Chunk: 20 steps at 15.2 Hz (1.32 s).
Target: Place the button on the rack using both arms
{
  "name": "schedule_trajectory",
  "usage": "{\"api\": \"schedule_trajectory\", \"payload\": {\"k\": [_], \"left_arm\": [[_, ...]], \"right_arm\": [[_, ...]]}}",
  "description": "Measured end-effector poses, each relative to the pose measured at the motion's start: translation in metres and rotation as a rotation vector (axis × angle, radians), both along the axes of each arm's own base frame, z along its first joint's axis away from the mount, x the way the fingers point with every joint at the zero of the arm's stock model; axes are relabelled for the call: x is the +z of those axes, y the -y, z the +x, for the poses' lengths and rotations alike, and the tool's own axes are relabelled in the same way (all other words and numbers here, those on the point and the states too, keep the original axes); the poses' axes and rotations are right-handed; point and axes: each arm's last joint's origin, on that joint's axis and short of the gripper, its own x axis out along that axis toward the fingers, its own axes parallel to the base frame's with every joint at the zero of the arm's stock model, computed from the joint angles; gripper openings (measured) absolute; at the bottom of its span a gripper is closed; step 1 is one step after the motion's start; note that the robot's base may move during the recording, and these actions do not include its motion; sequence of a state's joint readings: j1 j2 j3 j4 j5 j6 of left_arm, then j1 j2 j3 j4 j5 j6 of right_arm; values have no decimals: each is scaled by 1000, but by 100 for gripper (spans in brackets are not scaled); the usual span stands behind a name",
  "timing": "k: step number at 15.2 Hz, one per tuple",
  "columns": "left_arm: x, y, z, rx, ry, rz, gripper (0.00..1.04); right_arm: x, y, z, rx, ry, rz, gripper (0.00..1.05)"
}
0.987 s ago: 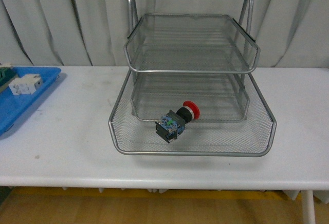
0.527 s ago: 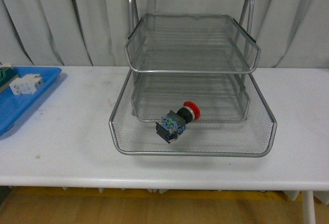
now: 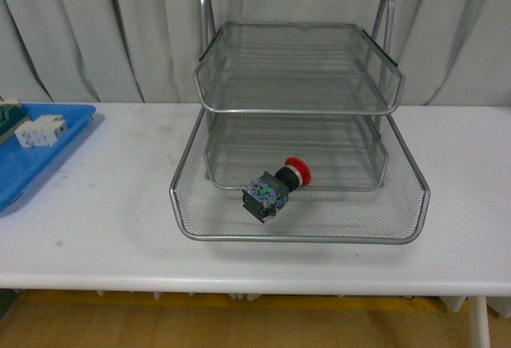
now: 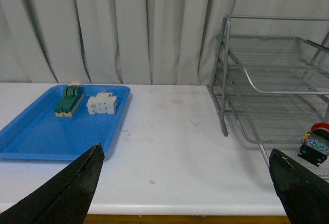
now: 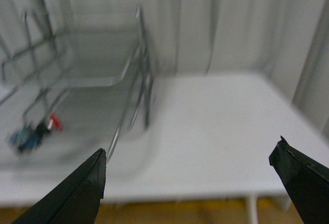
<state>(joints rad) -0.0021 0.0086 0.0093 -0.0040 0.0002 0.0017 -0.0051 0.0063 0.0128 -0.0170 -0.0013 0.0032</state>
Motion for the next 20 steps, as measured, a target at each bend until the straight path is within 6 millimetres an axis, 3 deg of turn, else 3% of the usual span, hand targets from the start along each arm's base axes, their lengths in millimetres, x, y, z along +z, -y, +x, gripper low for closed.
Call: {"api": "schedule_trajectory", "payload": {"k": [2, 4, 9, 13, 16, 17, 20], "left_arm": [[0, 0, 0, 0, 0, 0, 98], [0, 0, 0, 0, 0, 0, 98], [0, 0, 0, 0, 0, 0, 98], [0, 0, 0, 0, 0, 0, 98], [0, 0, 0, 0, 0, 0, 98], [0, 0, 0, 0, 0, 0, 98], [0, 0, 0, 0, 0, 0, 98]], "right_arm": [[6, -15, 5, 125, -361, 58, 98], [22, -37, 18, 168, -395, 67, 98], [25, -91, 68, 224, -569, 170, 97], [-13, -125, 111, 169, -750, 159, 51], [-28, -146, 142, 159, -765, 186, 16], [-47, -155, 163, 141, -813, 173, 2], [-60, -164, 190, 124, -834, 173, 2]]}}
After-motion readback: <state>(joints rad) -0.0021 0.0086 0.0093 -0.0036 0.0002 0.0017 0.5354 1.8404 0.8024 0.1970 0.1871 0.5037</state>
